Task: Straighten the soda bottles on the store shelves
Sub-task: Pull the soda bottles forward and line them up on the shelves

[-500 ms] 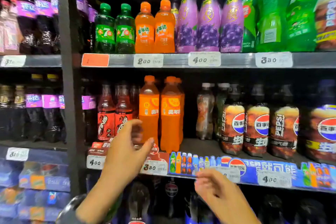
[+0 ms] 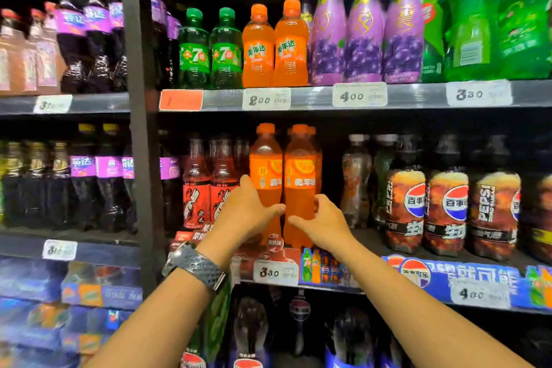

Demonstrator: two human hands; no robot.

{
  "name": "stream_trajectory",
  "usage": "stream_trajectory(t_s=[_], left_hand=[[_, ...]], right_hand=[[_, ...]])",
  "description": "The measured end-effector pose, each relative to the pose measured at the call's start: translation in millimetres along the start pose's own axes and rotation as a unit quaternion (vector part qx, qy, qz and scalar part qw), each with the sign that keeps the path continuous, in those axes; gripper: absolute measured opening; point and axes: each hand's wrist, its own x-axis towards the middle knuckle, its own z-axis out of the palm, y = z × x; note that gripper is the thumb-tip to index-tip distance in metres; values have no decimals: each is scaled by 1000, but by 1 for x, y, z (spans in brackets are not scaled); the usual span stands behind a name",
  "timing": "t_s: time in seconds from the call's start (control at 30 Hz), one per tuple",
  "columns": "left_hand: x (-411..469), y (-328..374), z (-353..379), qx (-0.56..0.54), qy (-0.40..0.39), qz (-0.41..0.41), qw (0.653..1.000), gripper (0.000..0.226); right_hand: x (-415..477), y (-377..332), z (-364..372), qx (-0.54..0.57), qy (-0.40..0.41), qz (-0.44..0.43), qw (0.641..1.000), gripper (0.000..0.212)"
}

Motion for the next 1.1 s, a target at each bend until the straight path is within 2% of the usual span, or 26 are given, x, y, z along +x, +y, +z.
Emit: stream_trajectory(t_s=[0.2, 0.33, 0.43, 0.57, 0.9, 0.97, 1.03, 1.1], left_hand=[[7, 2, 9, 1, 29, 5, 1000, 78], [18, -3, 5, -25, -24, -6, 999, 72], [20, -10, 1, -64, -56, 3, 996, 69], [18, -17, 2, -3, -54, 33, 998, 67], [14, -16, -3, 0, -54, 21, 998, 74], [6, -10, -7, 39, 3, 47, 998, 75], [-4, 2, -10, 62, 115, 118, 984, 65], [-14, 23, -10, 50, 166, 196, 965, 52]], right_hand=[[-3, 1, 3, -14, 36, 12, 999, 75], [-1, 4, 0, -8, 2, 19, 1000, 81], [-3, 8, -3, -13, -3, 14, 1000, 73], [-6, 9, -5, -19, 13, 17, 1000, 71], [-14, 5, -6, -11, 21, 11, 1000, 74], [-17, 5, -7, -7, 15, 7, 1000, 74], [-22, 5, -12, 2, 10, 0, 1000, 77], [-28, 8, -24, -1, 33, -15, 999, 73]])
